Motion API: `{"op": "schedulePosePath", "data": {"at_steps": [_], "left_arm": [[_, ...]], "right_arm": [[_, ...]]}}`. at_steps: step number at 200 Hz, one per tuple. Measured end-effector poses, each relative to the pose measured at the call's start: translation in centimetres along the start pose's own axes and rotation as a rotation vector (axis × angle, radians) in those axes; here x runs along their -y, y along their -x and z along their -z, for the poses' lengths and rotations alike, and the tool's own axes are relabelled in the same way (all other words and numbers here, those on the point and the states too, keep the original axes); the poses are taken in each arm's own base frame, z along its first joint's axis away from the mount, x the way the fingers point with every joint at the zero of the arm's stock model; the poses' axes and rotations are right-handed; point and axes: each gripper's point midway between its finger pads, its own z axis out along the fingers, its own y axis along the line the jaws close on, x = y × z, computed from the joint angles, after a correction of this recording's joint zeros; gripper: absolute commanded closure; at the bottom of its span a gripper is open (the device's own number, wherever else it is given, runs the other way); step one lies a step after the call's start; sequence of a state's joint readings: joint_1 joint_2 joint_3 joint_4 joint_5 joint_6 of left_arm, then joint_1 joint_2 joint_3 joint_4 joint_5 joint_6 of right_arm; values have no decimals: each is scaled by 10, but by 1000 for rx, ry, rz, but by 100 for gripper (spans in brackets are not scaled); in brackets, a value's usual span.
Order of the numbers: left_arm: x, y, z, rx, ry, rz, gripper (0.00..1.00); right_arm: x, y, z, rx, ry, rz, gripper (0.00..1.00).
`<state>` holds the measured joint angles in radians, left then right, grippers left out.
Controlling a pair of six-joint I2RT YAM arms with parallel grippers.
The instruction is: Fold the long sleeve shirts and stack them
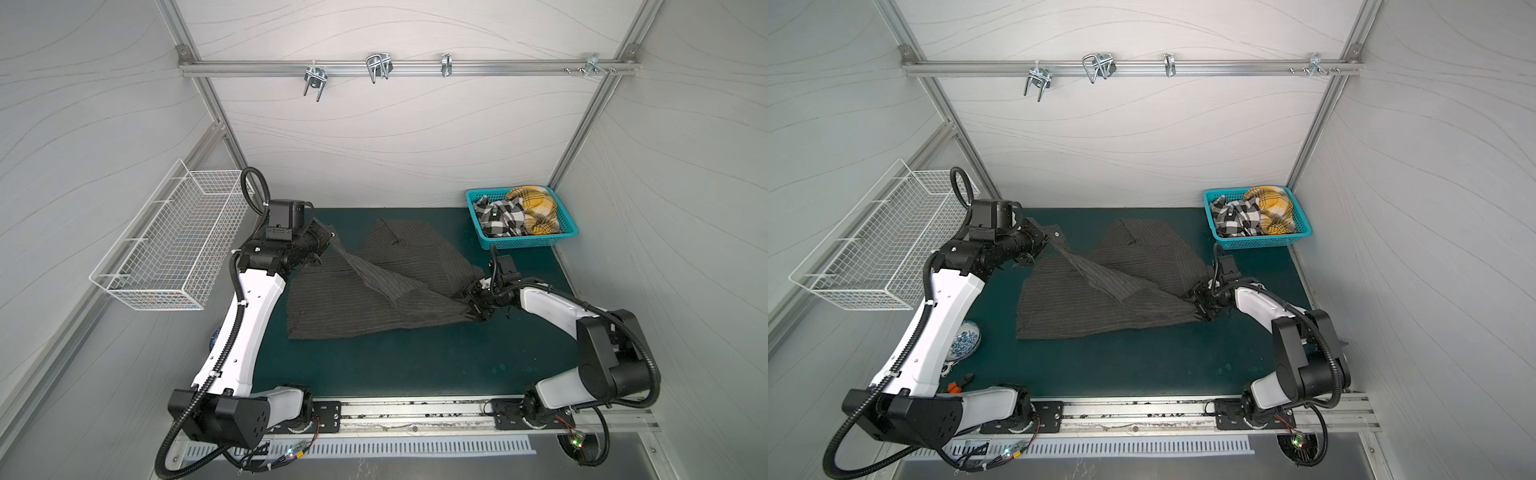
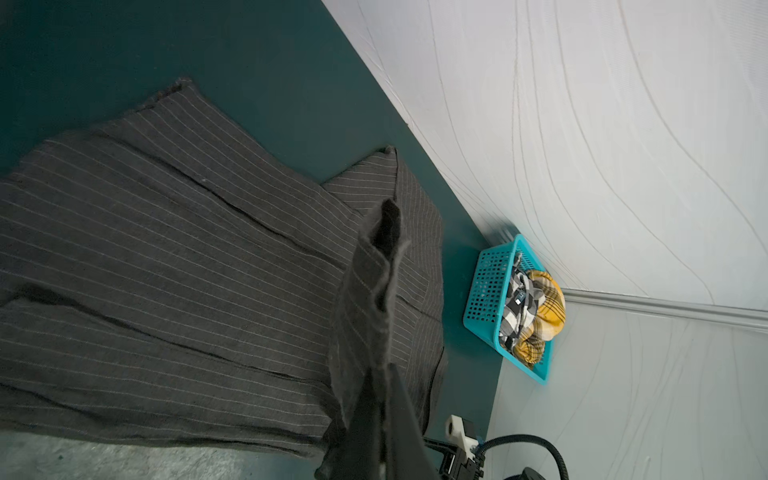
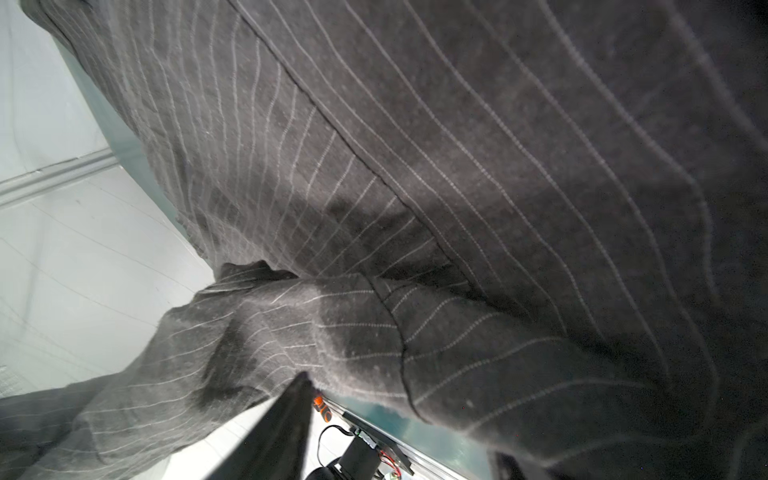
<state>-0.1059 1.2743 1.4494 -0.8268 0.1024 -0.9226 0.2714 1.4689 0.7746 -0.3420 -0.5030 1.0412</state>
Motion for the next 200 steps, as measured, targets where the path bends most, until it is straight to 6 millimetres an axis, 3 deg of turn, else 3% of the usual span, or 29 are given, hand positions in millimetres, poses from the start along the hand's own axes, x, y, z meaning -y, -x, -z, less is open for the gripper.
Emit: {"op": "schedulePosePath", "data": {"at_steps": [17, 44, 88, 109, 134, 164, 188, 200], "left_arm": [[-12, -2, 0, -3, 52, 7, 100], [-26, -2, 3, 17, 115, 5, 100], [-55, -13, -6, -7, 215, 7, 100], [-68, -20, -13, -29, 248, 19, 100], [-68, -20, -12, -25, 246, 28, 100], [-67, -20, -3, -15, 240, 33, 100], [-65, -17, 10, 8, 231, 38, 100], [-62, -15, 19, 26, 220, 41, 100]], "right_arm": [[2, 7, 3, 18, 1, -6, 44], [6, 12, 6, 32, -6, -2, 29], [11, -3, 0, 3, -19, 27, 24], [18, -16, -6, -18, -22, 39, 29], [23, -18, -11, -23, -15, 32, 33], [6, -11, -11, -6, 29, 49, 44], [-6, -4, -9, 10, 60, 68, 64], [-9, 0, -8, 13, 72, 61, 67]]}}
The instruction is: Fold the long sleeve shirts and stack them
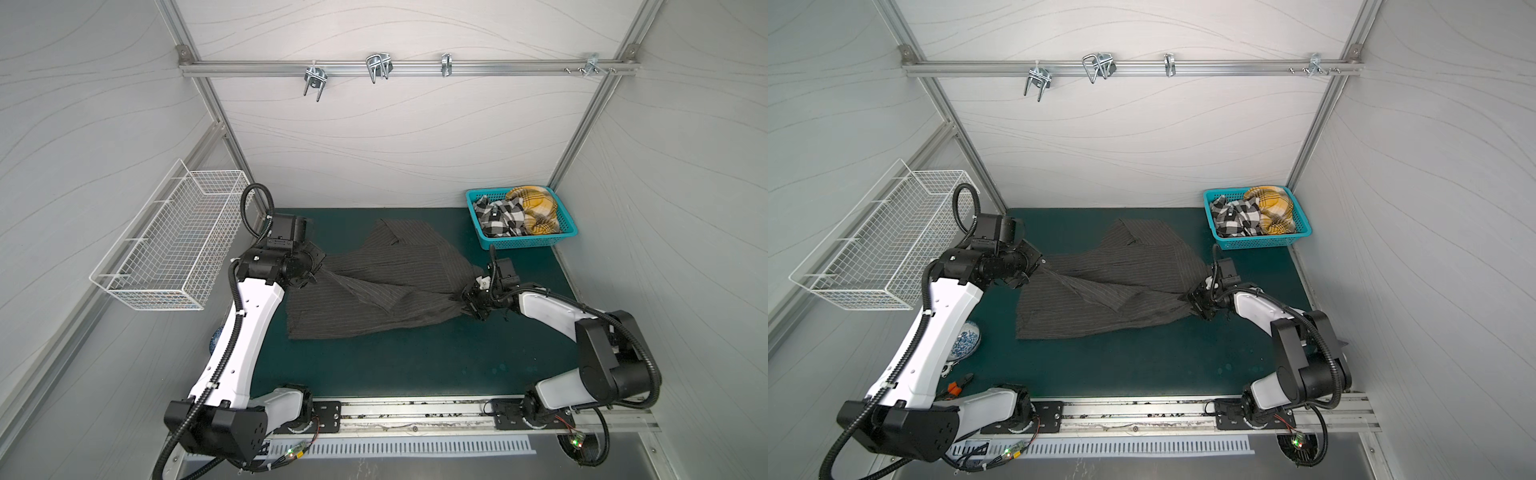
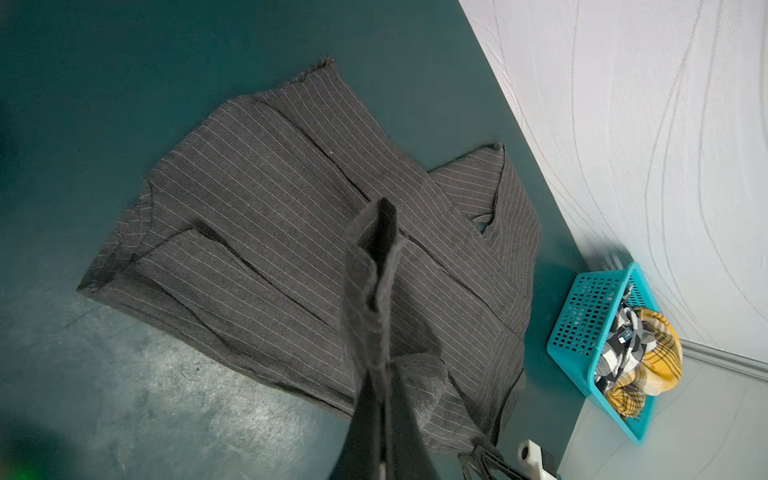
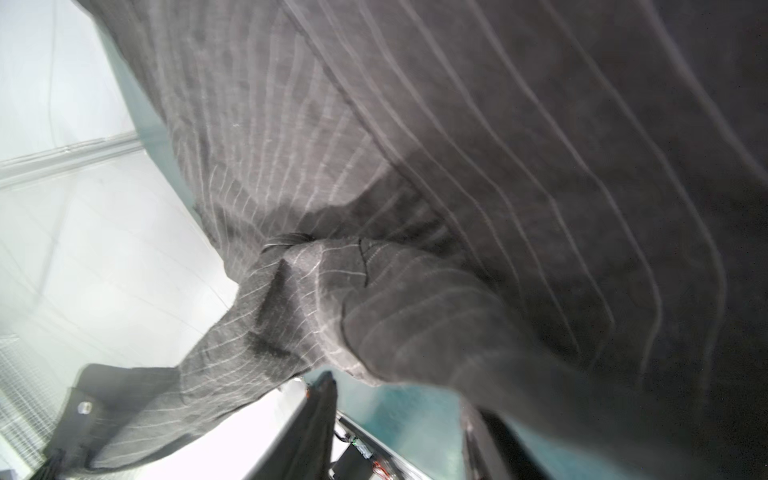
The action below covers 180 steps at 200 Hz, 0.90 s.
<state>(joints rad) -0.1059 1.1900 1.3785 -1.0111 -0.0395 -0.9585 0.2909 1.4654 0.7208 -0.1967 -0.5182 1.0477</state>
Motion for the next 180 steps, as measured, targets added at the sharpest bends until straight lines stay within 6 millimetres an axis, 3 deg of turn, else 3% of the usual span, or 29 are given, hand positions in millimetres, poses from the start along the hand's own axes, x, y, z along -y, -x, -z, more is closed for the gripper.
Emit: {"op": "schedulePosePath", "data": {"at_steps": [13, 29, 37, 97, 154, 170, 180], "left_arm": [[1, 4, 11, 22, -14, 4, 100], [2, 6, 21, 39, -29, 10, 100], [1, 6, 25, 45, -33, 15, 100], [0, 2, 26, 29, -35, 63, 100], [9, 3, 31, 11, -59, 85, 100], [12, 4, 33, 11, -68, 89, 100], [12, 4, 35, 11, -69, 91, 100]], "right_arm": [[1, 4, 1, 1, 8, -13, 59], [2, 5, 3, -4, 2, -22, 35], [2, 5, 4, -7, 0, -6, 32], [0, -5, 2, -43, 38, 2, 36], [-11, -6, -16, -70, 80, -15, 39], [-10, -2, -19, -68, 72, -33, 46], [-11, 2, -19, -61, 74, -47, 56]]}}
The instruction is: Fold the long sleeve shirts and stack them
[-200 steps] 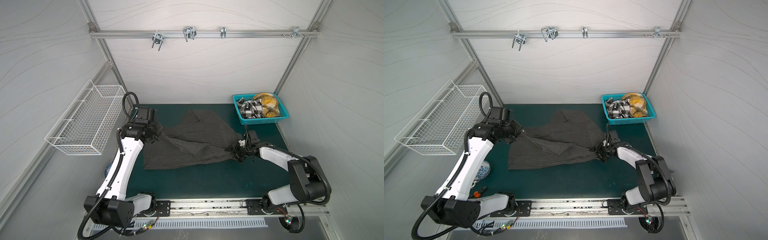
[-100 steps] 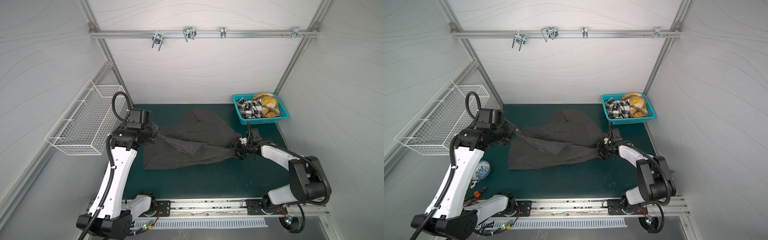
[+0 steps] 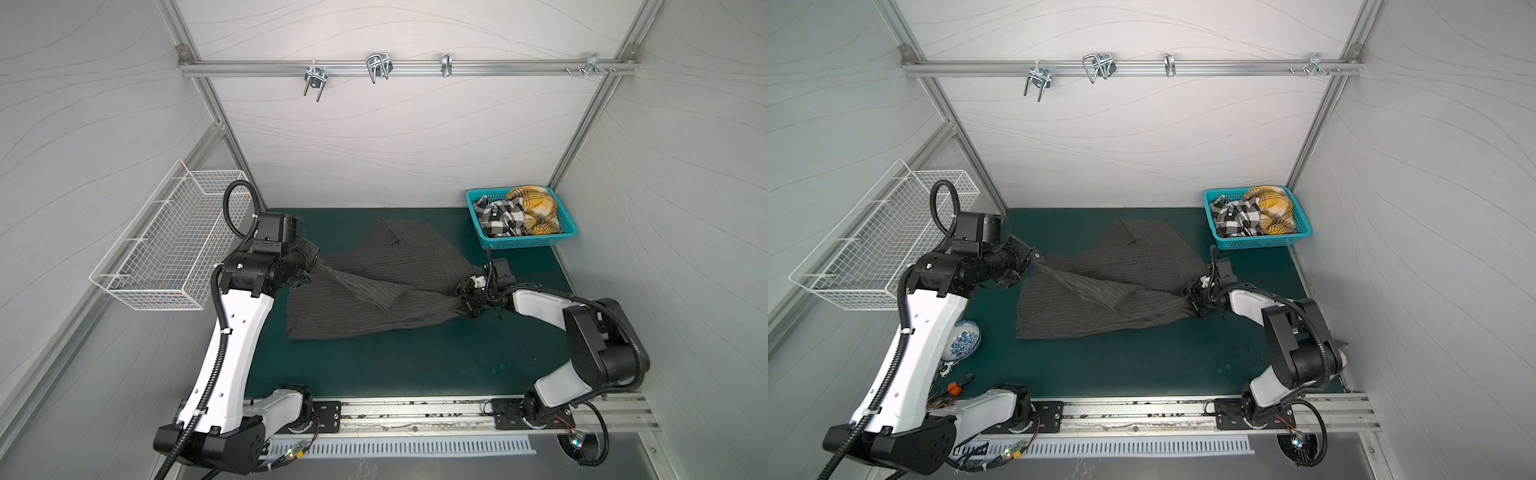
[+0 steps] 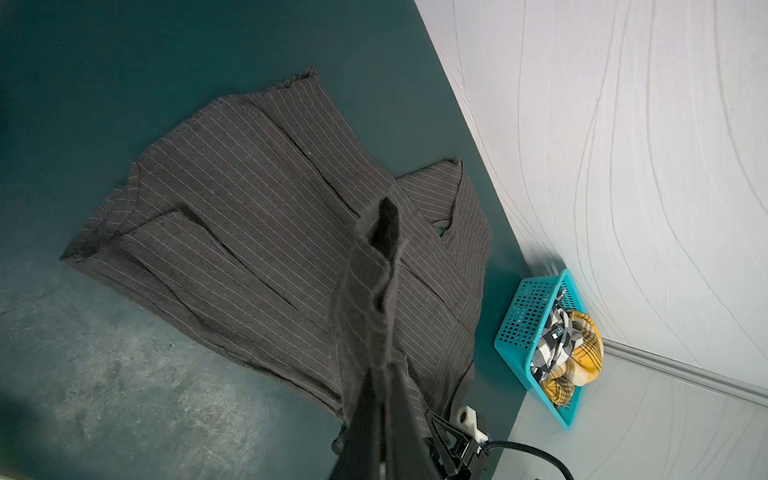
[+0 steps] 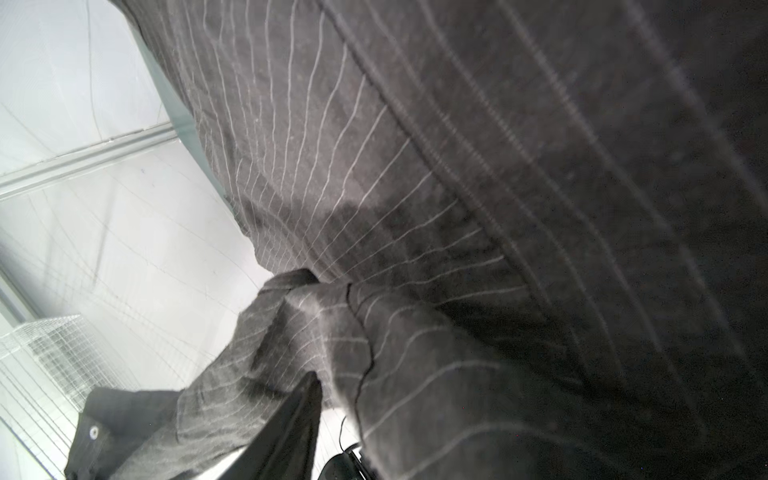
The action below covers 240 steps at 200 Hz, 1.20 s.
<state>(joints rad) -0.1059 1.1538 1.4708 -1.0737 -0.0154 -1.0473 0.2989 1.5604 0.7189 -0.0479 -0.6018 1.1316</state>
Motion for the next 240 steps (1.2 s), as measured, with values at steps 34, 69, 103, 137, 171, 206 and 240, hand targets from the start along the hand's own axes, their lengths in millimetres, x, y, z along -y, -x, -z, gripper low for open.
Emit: {"op": "schedulePosePath", "data": {"at_steps": [34, 69, 103, 137, 171, 206, 240], "left_arm": [[-8, 4, 5, 27, 43, -6, 100], [-46, 16, -11, 70, 162, 0, 100], [-123, -11, -77, -25, 340, 14, 100], [-177, -35, -117, -121, 500, -17, 100], [-164, -19, -140, -128, 502, -17, 100], [-70, 35, -123, -2, 264, 8, 100], [6, 79, -87, 146, 37, -5, 100]], "right_arm": [[-7, 25, 13, 61, 29, -22, 86], [0, 41, 25, 100, 29, -46, 100], [6, 38, 24, 86, 22, -46, 100], [29, 30, 16, 54, -20, -70, 100], [39, 26, 16, 36, -39, -78, 100], [42, 30, 28, 49, -40, -80, 100], [34, 33, 40, 69, -18, -54, 100]]}}
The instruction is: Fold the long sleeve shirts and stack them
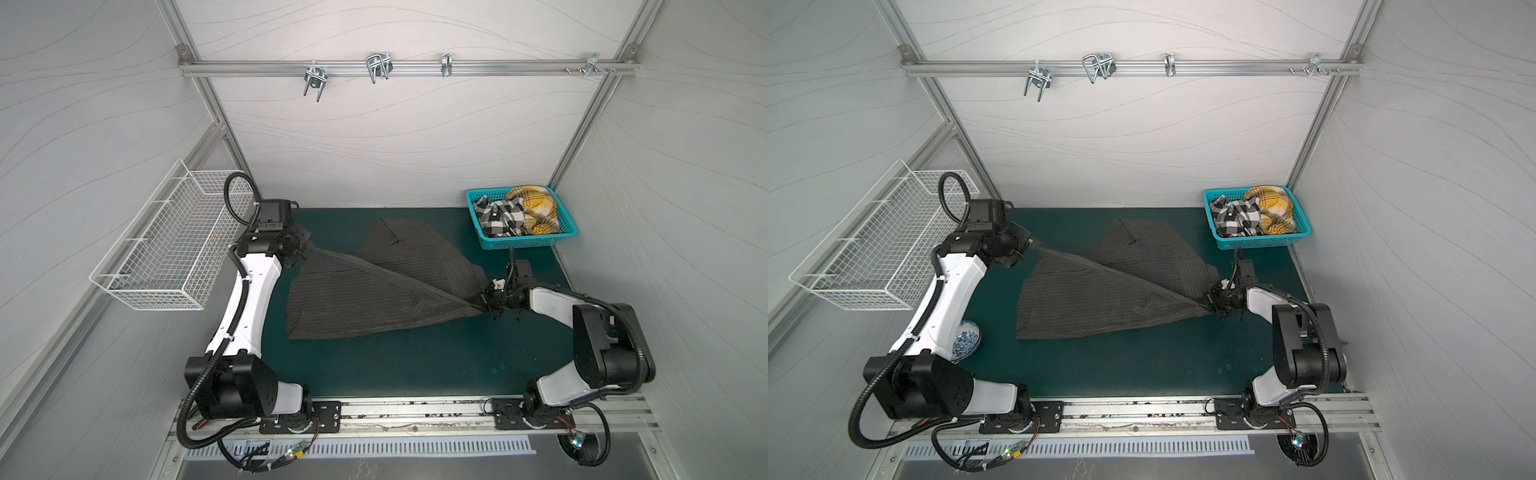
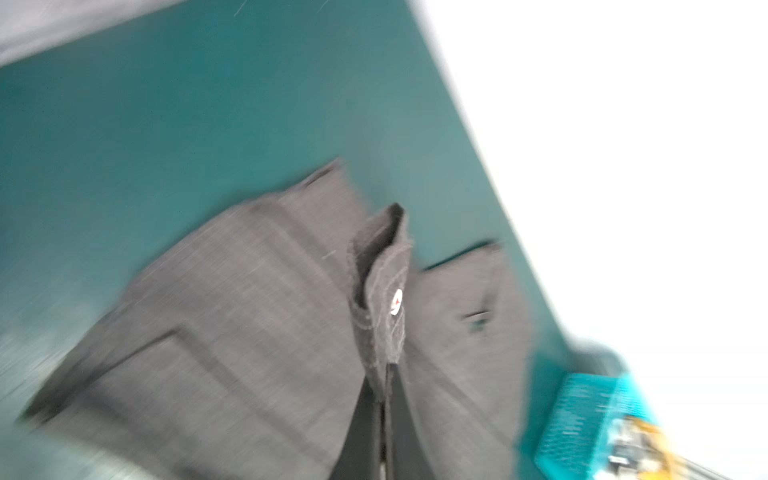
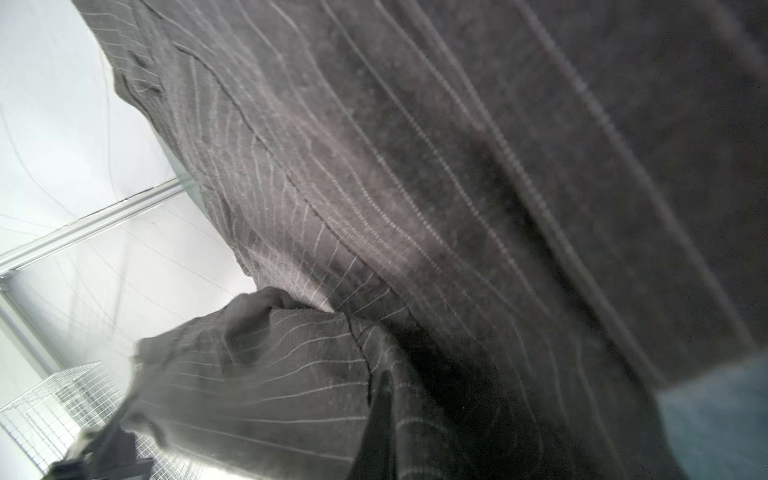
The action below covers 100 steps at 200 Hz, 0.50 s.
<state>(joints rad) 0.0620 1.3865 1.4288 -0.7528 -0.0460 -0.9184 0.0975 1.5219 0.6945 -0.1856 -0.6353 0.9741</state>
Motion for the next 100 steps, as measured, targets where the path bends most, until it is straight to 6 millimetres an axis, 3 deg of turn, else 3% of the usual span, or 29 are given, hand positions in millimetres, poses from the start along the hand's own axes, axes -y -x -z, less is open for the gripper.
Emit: {"op": "schedulePosePath", "data": {"at_steps": [14, 25, 57, 73, 100], "left_arm": [[-4, -4, -6, -5, 0, -3, 100], [-20, -15, -21, -29, 33, -2, 100], [-117, -76, -65, -169, 248, 11, 100], [-159, -95, -65, -202, 324, 23, 100], [-187, -98, -57, -187, 356, 42, 100]], "right_arm": [[-1, -1, 0, -4, 3, 4, 100], [0, -1, 0, -5, 2, 3, 100], [5, 0, -6, -15, -5, -2, 100], [9, -1, -9, -23, -12, -10, 100], [15, -5, -13, -38, -19, 0, 100]]}}
